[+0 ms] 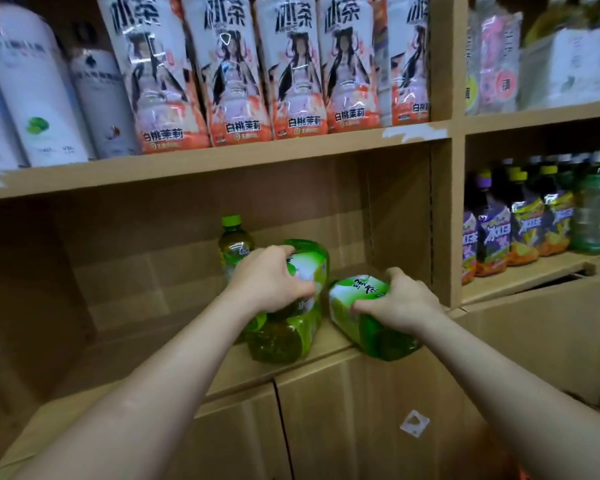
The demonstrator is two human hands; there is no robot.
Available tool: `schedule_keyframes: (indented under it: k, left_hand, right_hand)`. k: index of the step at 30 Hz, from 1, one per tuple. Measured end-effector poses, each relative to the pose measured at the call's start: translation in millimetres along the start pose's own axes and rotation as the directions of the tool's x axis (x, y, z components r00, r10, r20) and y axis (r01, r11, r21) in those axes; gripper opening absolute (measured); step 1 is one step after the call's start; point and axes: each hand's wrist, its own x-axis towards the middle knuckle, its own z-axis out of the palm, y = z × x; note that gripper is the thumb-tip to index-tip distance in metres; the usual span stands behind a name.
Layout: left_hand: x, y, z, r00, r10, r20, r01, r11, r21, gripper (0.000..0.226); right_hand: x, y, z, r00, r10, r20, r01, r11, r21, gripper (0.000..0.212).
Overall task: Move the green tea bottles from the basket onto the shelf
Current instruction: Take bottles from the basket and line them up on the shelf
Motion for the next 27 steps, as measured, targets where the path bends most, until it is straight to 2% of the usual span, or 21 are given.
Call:
schedule_keyframes:
  k: [2, 4, 6, 8, 11, 15, 18, 20, 22, 25, 27]
  left_hand:
    - [6.8, -1.8, -0.3, 0.999, 0.048, 0.017, -0.049, 0.997, 0.065, 0.077]
    - [11.7, -2.1, 2.5, 0.994, 0.108, 0.008, -0.108, 0.982, 0.154, 0.071]
    - [17.9, -4.0, 8.6, 0.991, 0.134, 0.008, -0.132, 0.969, 0.208, 0.066]
    - [25.6, -5.0, 15.3, 0.991, 0.137, 0.001, -0.133, 0.958, 0.256, 0.062]
    - [33.0, -4.1, 22.6, 0.993, 0.117, -0.030, -0.100, 0.934, 0.344, 0.056]
    - [30.4, -0.8, 26.0, 0.994, 0.098, -0.039, -0.076, 0.920, 0.384, 0.056]
    - [17.5, 14.2, 25.6, 0.970, 0.199, -0.137, -0.129, 0.906, 0.404, 0.052]
    - [3.6, 35.6, 29.6, 0.907, 0.344, -0.242, -0.253, 0.906, 0.340, 0.045]
    - [-14.9, 63.9, 40.3, 0.835, 0.459, -0.303, -0.413, 0.887, 0.205, 0.035]
    - [-44.1, 111.7, 72.4, 0.751, 0.587, -0.304, -0.604, 0.796, 0.043, 0.026]
    - [-58.2, 145.2, 102.0, 0.727, 0.636, -0.258, -0.672, 0.737, -0.077, 0.027]
  right_hand:
    - [9.0, -5.5, 2.2, 0.999, -0.018, 0.042, 0.017, 0.999, 0.039, 0.098]
    - [6.9, -4.5, -0.2, 0.977, -0.102, 0.188, 0.079, 0.989, 0.124, 0.103]
    - [-0.2, -1.8, -0.1, 0.942, -0.206, 0.265, 0.182, 0.977, 0.113, 0.102]
    - [-1.9, 2.3, 9.8, 0.947, -0.283, 0.152, 0.286, 0.958, 0.002, 0.098]
    - [-0.4, 3.6, 34.3, 0.950, -0.310, -0.033, 0.310, 0.951, -0.018, 0.089]
    - [-0.8, 17.6, 45.1, 0.942, -0.330, -0.057, 0.335, 0.934, 0.124, 0.082]
    - [-5.4, 39.9, 22.7, 0.932, -0.347, -0.101, 0.359, 0.924, 0.136, 0.074]
    - [-11.4, 58.9, 1.9, 0.922, -0.356, -0.156, 0.369, 0.927, 0.068, 0.067]
    - [-20.1, 77.0, -19.3, 0.906, -0.372, -0.204, 0.382, 0.924, 0.014, 0.058]
    - [-37.1, 107.0, -49.6, 0.901, -0.388, -0.195, 0.390, 0.920, -0.030, 0.048]
    - [-48.3, 135.1, -66.4, 0.907, -0.390, -0.157, 0.378, 0.920, -0.099, 0.046]
